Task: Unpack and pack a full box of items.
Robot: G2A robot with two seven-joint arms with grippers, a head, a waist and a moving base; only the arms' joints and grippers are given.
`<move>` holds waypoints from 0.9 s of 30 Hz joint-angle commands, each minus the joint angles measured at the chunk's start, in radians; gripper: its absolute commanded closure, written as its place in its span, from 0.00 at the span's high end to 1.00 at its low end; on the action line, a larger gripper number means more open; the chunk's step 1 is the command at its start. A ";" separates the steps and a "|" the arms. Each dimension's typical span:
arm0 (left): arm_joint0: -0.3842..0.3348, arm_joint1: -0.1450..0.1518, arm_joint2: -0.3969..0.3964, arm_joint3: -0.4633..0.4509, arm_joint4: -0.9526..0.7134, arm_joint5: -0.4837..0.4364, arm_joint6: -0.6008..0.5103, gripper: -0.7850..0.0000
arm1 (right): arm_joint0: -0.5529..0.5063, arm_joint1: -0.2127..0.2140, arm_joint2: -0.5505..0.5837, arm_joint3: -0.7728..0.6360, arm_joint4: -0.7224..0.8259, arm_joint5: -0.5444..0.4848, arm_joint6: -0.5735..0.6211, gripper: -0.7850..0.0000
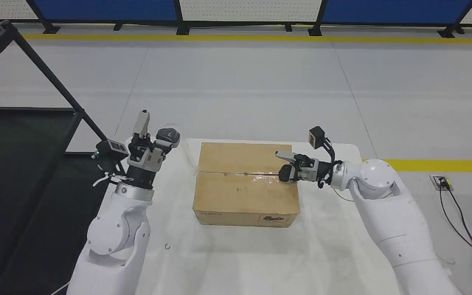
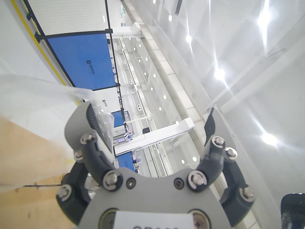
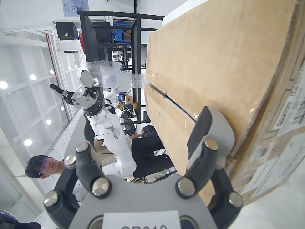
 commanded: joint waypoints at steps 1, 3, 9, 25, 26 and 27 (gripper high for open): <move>-0.002 -0.001 0.017 -0.007 0.020 0.004 0.000 1.00 | 0.000 0.000 0.000 0.000 0.000 0.000 0.000 1.00; -0.007 -0.003 0.037 -0.013 0.043 0.006 0.003 1.00 | 0.000 0.000 0.000 0.000 0.000 0.000 0.000 1.00; -0.026 -0.011 0.094 -0.006 0.094 0.014 0.009 1.00 | -0.026 0.003 0.010 -0.031 -0.002 0.014 -0.063 1.00; -0.075 -0.028 0.187 0.030 0.178 0.037 -0.002 1.00 | -0.063 0.019 0.036 -0.086 0.021 0.075 -0.098 1.00; -0.077 -0.028 0.192 0.032 0.189 0.039 -0.005 1.00 | -0.063 0.020 0.036 -0.085 0.023 0.076 -0.096 1.00; -0.078 -0.029 0.197 0.034 0.196 0.041 -0.007 1.00 | -0.062 0.020 0.034 -0.083 0.025 0.076 -0.094 1.00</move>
